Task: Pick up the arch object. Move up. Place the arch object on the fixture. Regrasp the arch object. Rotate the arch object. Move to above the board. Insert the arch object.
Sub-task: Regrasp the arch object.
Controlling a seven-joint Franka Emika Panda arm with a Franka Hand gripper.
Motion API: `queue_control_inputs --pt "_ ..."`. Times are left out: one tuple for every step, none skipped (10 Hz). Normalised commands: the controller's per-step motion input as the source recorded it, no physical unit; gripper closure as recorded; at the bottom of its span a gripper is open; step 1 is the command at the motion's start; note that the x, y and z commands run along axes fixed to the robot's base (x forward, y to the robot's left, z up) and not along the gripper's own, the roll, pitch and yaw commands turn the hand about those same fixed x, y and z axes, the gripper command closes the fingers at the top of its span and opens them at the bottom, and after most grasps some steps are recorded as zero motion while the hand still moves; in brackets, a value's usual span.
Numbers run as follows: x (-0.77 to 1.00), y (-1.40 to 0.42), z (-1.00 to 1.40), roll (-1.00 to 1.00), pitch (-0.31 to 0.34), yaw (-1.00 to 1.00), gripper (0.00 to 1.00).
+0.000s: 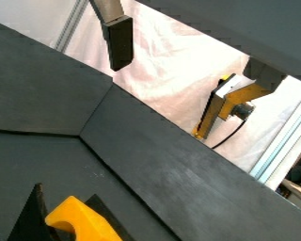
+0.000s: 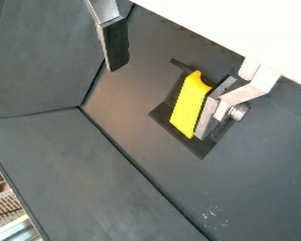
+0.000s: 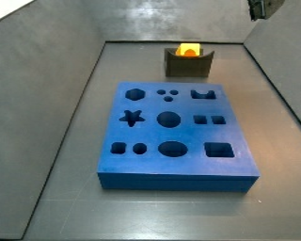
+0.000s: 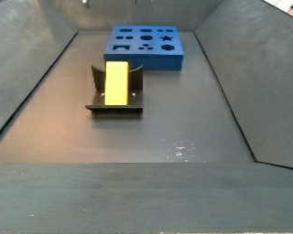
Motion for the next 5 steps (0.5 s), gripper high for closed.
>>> queue_control_inputs --pt "0.03 0.08 -1.0 0.22 0.047 0.19 0.0" --pt "0.03 0.07 -1.0 0.21 0.032 0.19 0.0" --pt "0.04 0.06 -1.0 0.18 -0.012 0.17 0.0" --pt "0.05 0.06 -1.0 0.15 -0.041 0.15 0.0" --pt "0.06 0.06 -1.0 0.11 -0.073 0.12 0.0"
